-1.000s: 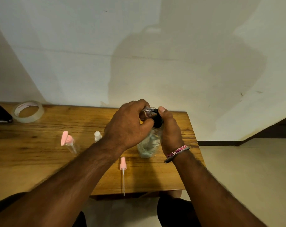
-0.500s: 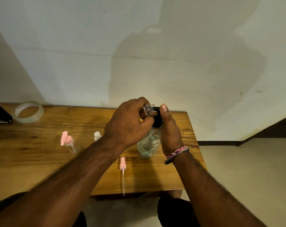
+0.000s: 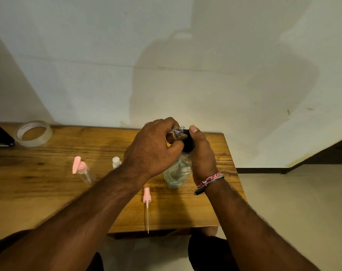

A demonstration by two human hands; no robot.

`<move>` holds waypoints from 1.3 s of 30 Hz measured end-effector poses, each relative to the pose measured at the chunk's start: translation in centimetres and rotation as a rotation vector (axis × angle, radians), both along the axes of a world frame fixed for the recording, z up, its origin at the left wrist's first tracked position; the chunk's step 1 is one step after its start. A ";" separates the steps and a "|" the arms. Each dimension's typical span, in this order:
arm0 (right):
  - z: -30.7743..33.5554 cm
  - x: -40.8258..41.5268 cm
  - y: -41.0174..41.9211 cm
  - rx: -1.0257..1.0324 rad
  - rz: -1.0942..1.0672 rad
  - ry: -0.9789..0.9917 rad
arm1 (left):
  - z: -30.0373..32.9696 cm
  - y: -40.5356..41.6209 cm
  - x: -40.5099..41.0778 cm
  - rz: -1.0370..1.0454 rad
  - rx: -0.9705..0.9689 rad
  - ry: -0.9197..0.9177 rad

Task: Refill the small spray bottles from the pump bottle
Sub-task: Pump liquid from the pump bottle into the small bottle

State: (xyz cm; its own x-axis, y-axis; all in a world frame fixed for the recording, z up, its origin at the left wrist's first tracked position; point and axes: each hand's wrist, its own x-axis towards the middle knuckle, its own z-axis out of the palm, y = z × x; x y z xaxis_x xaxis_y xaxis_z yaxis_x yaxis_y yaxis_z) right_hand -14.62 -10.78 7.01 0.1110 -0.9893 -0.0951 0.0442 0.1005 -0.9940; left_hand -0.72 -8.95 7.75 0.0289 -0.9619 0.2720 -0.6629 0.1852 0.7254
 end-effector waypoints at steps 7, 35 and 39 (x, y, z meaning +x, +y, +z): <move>-0.2 -0.5 0.0 -0.064 0.011 -0.021 | -0.3 0.0 0.0 0.000 0.013 -0.004; -0.1 0.0 -0.1 -0.053 -0.001 0.026 | -0.7 -0.1 0.0 0.000 -0.003 -0.008; -0.1 -0.1 0.2 -0.096 0.037 0.022 | -0.4 0.0 -0.1 -0.002 -0.024 0.026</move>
